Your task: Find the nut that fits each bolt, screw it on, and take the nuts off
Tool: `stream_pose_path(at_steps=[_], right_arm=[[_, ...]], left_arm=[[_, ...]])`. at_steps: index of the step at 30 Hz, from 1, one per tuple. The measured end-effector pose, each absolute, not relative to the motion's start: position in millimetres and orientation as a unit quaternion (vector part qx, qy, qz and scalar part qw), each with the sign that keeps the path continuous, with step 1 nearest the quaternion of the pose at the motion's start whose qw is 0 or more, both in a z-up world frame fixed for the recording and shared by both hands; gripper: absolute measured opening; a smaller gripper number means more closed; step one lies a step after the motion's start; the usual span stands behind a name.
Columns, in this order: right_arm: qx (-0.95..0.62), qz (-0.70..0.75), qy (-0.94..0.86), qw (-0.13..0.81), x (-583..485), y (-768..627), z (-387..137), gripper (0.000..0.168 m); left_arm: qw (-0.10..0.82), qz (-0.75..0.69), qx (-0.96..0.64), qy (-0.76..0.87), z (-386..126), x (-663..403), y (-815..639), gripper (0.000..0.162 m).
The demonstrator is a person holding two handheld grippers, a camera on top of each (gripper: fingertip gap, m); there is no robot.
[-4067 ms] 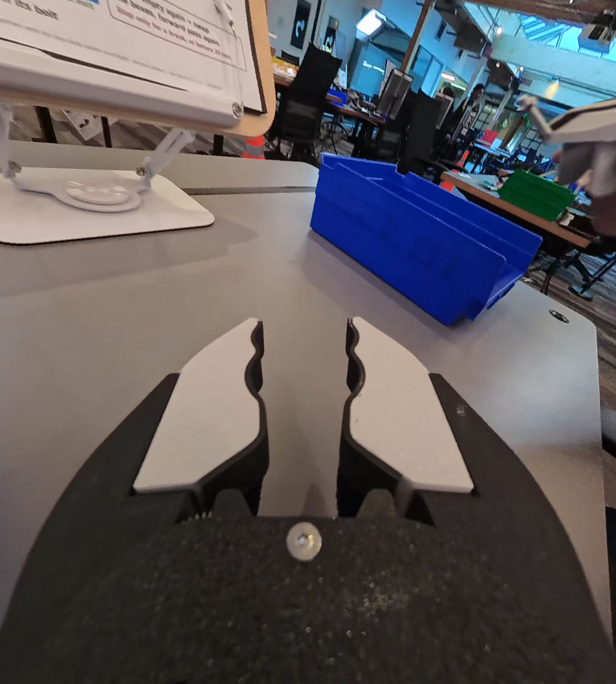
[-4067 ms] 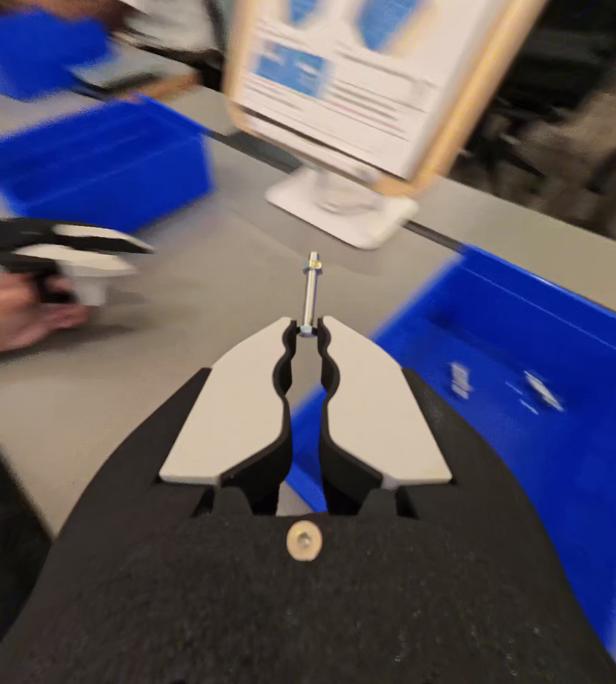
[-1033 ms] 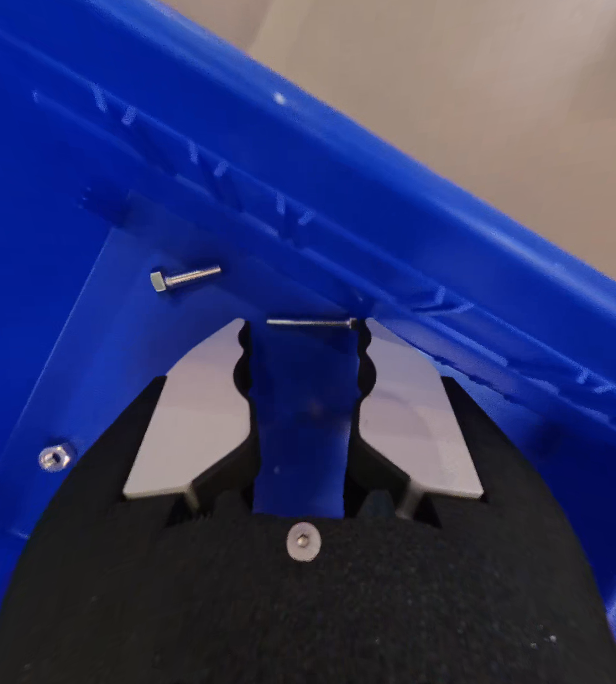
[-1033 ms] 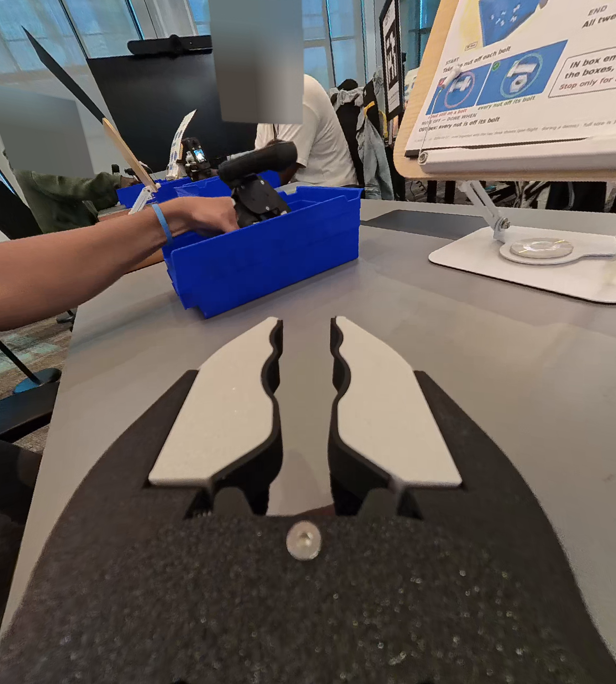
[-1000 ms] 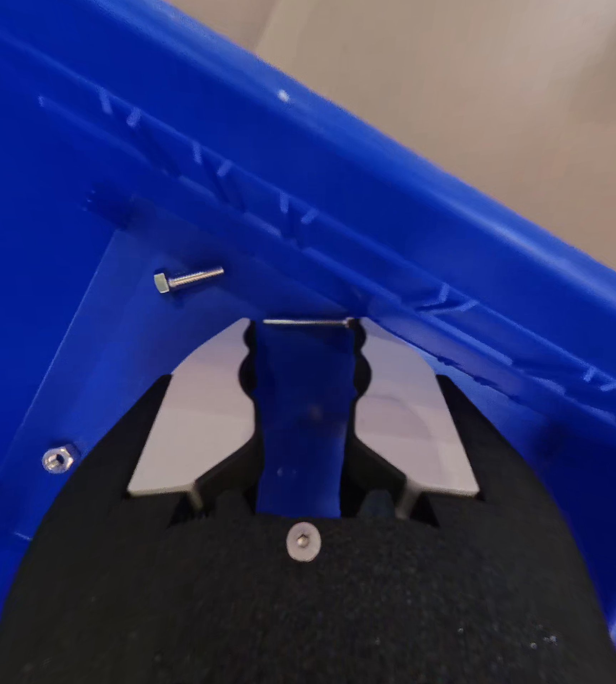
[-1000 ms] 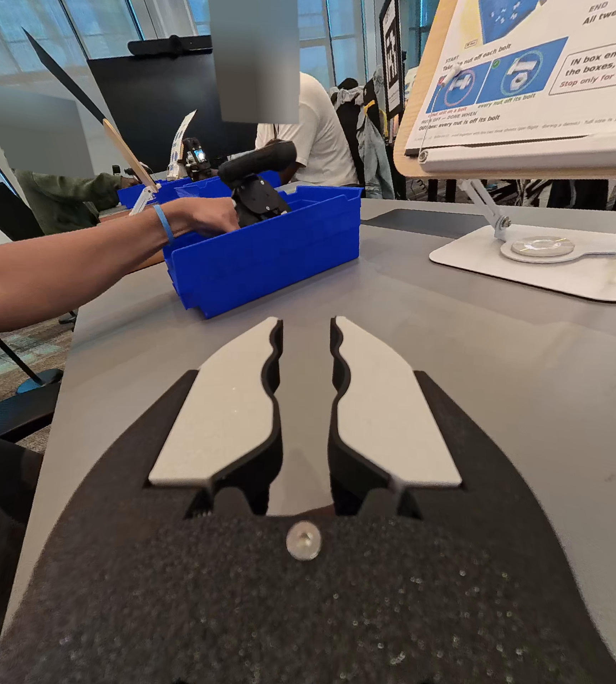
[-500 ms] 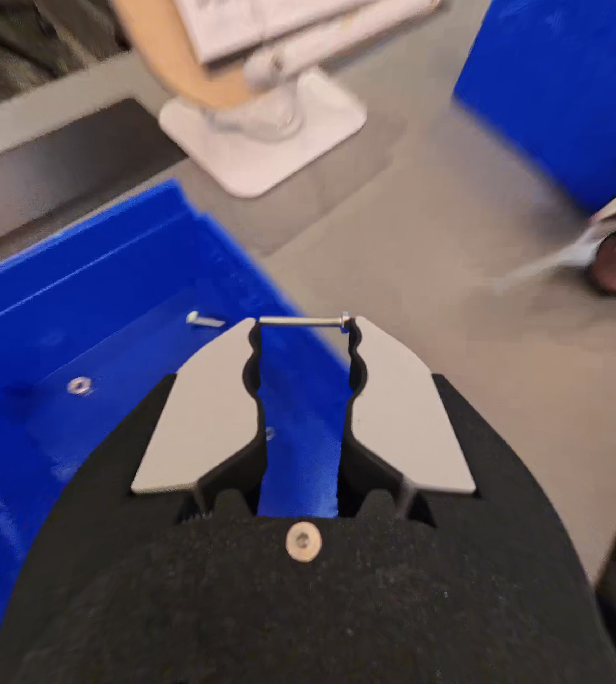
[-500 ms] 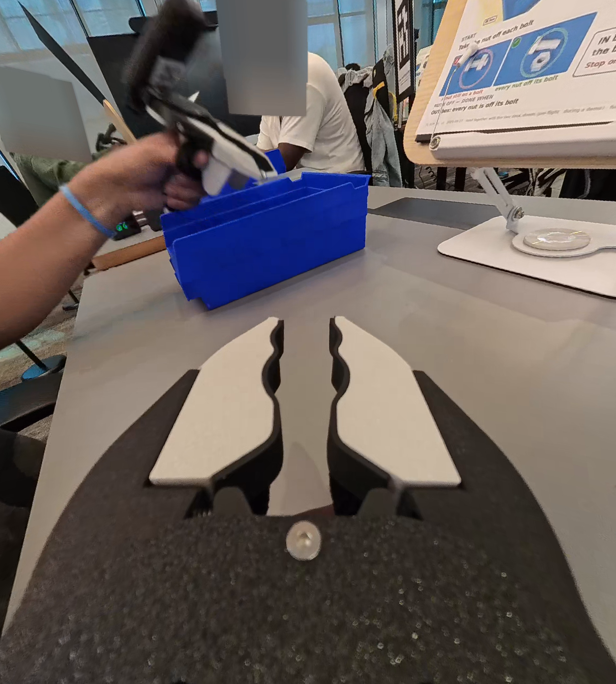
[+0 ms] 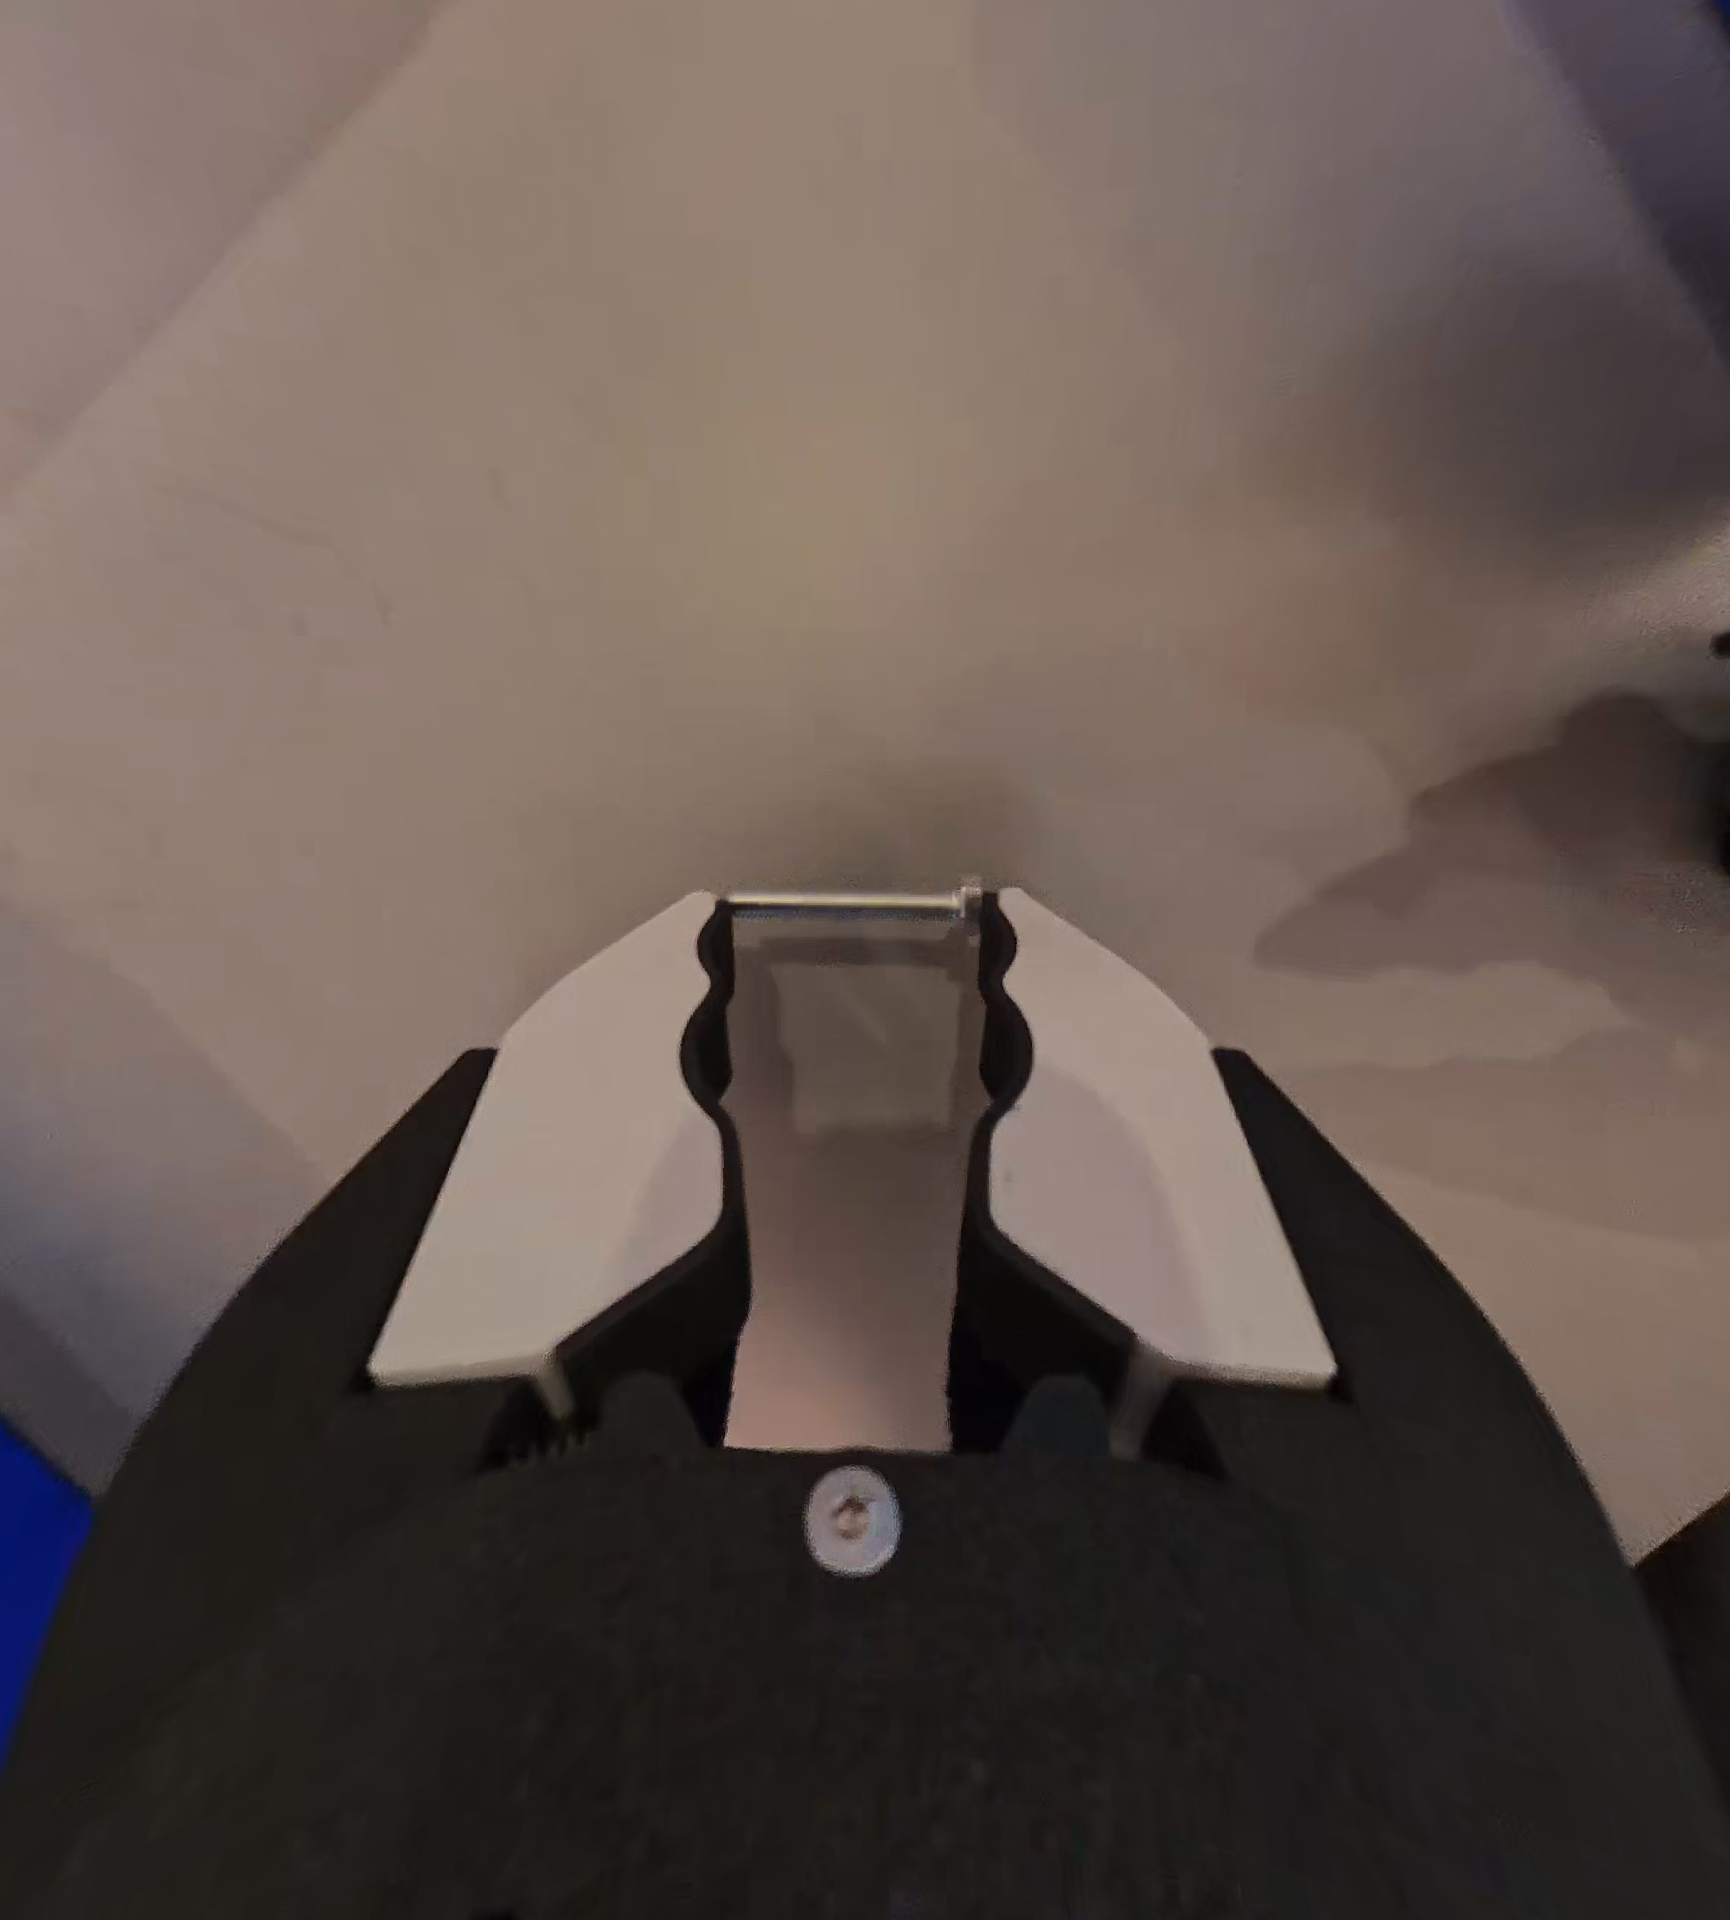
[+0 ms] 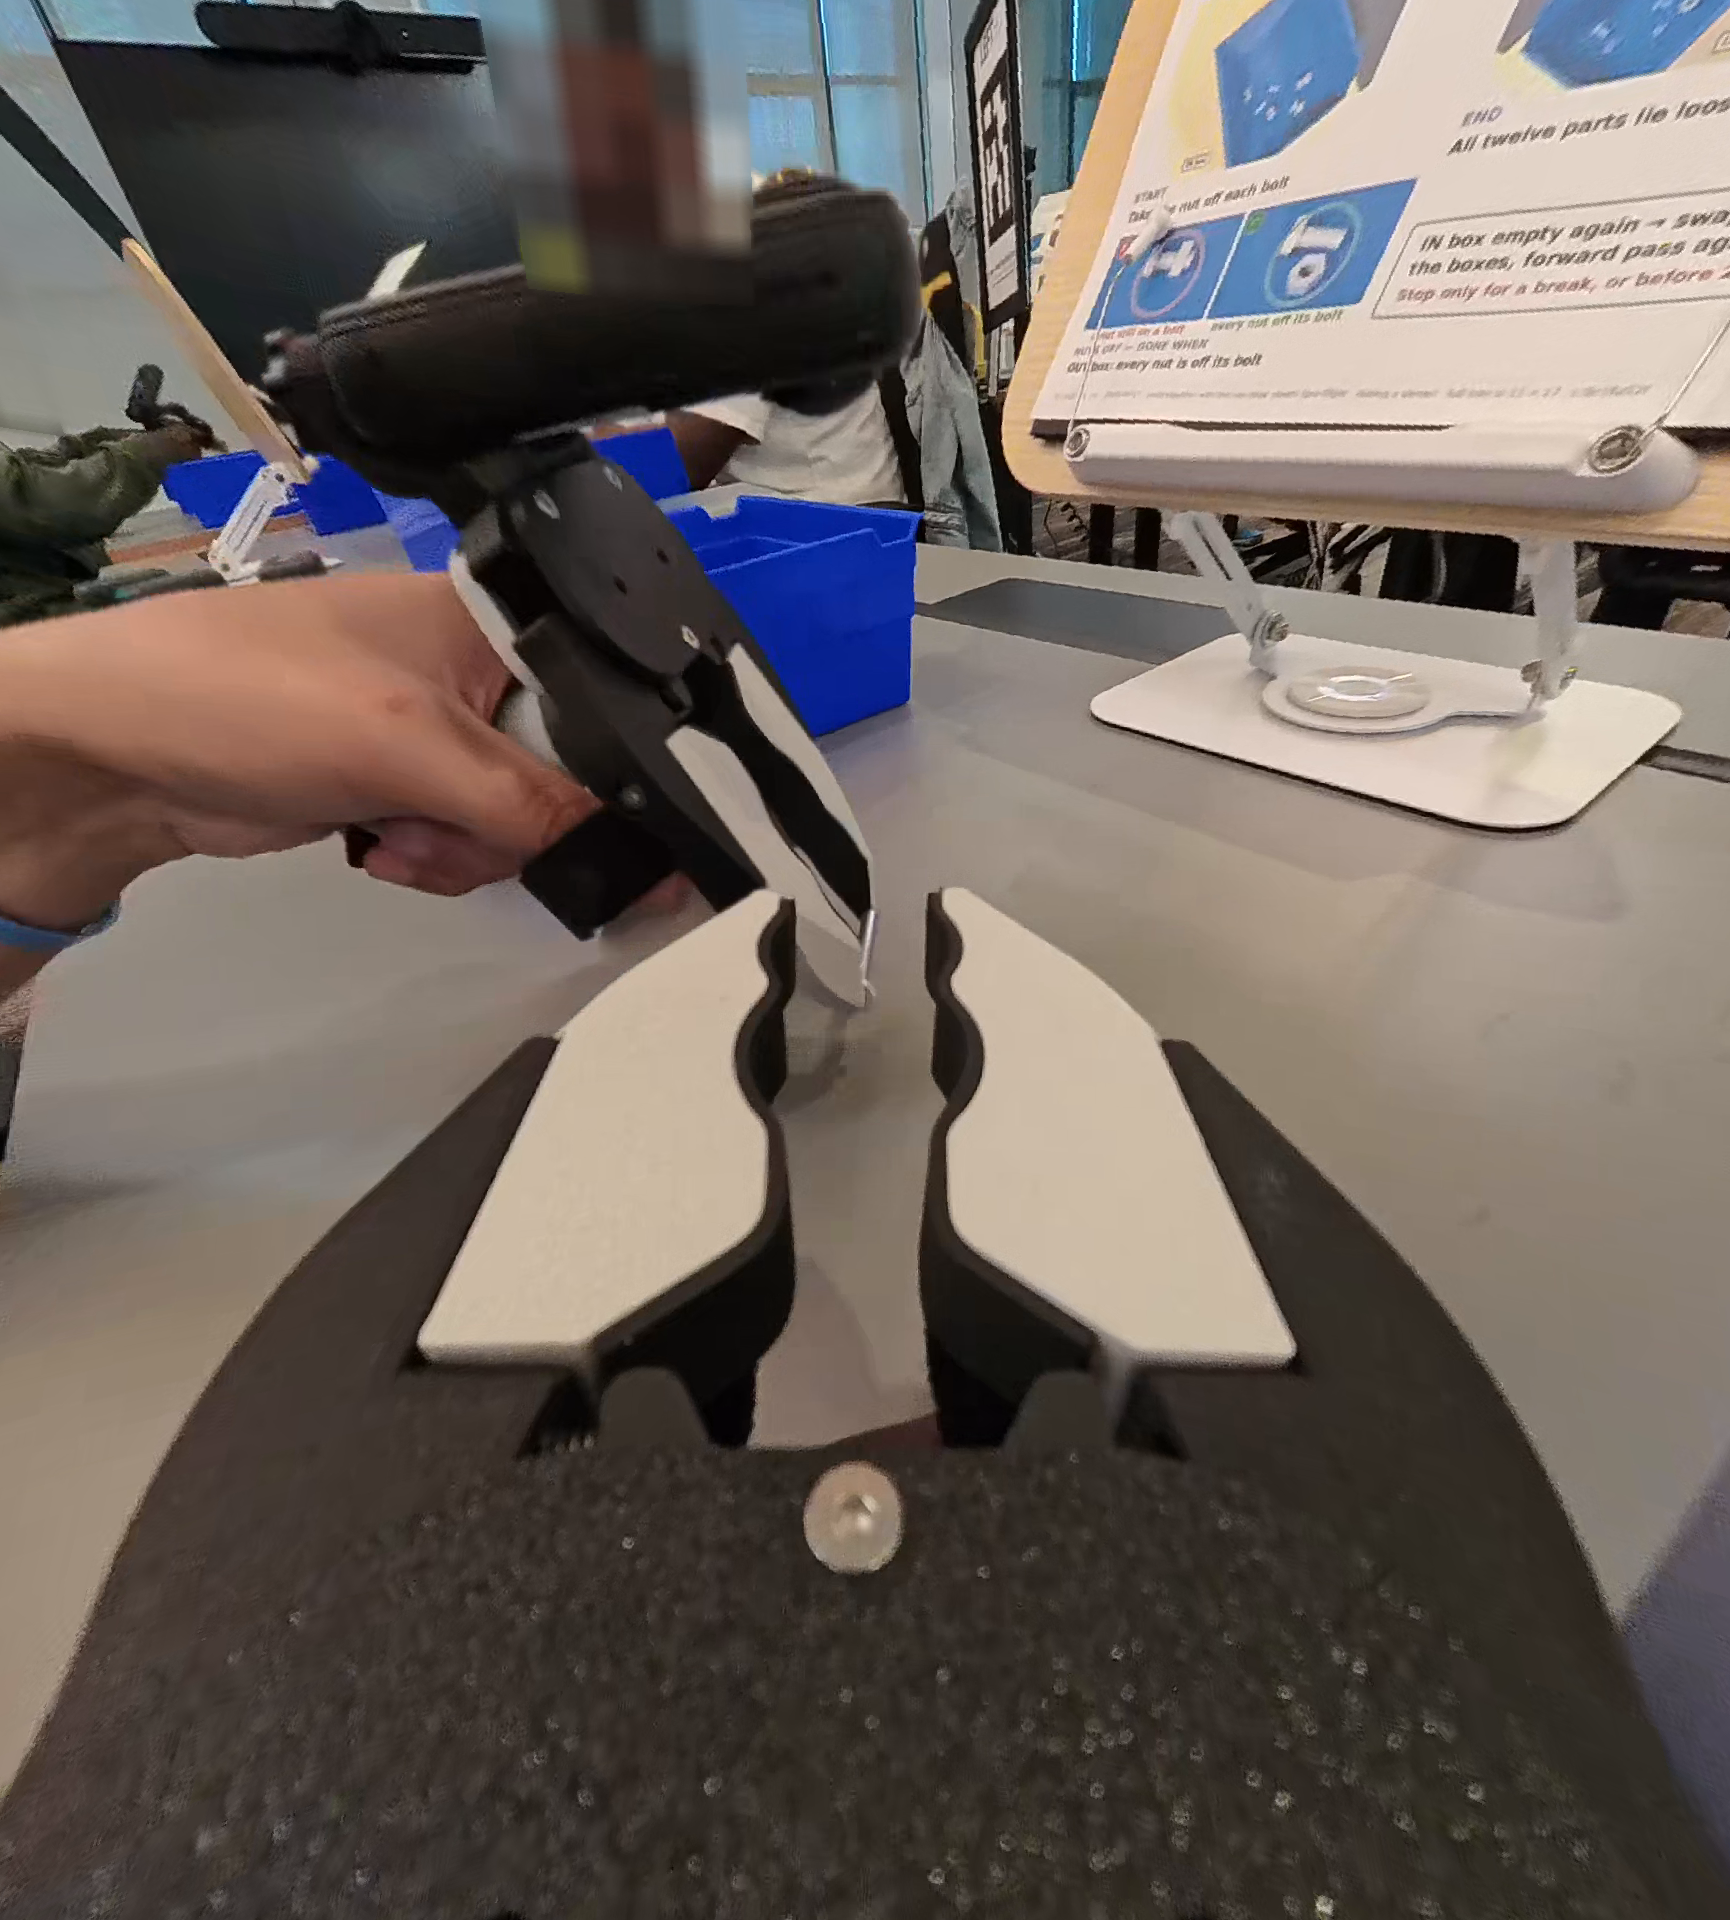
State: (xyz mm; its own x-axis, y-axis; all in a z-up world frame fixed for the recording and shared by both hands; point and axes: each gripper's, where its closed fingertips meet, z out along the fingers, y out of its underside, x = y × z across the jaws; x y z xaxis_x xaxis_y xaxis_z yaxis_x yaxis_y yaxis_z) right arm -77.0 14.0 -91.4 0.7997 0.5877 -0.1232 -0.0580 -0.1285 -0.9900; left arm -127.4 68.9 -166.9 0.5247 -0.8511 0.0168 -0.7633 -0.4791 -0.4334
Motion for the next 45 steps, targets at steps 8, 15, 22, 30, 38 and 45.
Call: stream_pose_path(at_steps=[8, 15, 22, 30, 38, 45], right_arm=[[-0.71, 0.255, -0.195, 0.626, -81, 16, -94, 0.023], [-0.716, 0.259, -0.19, 0.62, -80, 18, -96, 0.023], [-0.749, 0.228, -0.196, 0.591, -84, 25, -109, 0.022], [-0.843, 0.094, -0.286, 0.446, -111, 46, -168, 0.023], [-0.876, 0.159, -0.246, 0.383, -110, 59, -182, 0.026], [-0.885, 0.135, -0.263, 0.361, -109, 57, -191, 0.025]], left_arm=[[0.194, -0.112, -0.87, 0.44, -191, -122, 58, 0.045], [0.245, -0.1, -0.868, 0.42, -191, -119, 67, 0.048], [0.382, -0.218, -0.82, 0.367, -162, -159, 49, 0.059], [0.489, -0.318, -0.746, 0.322, -122, -188, 52, 0.044], [0.468, -0.328, -0.742, 0.35, -127, -180, 46, 0.044], [0.476, -0.286, -0.738, 0.383, -132, -175, 41, 0.044]])
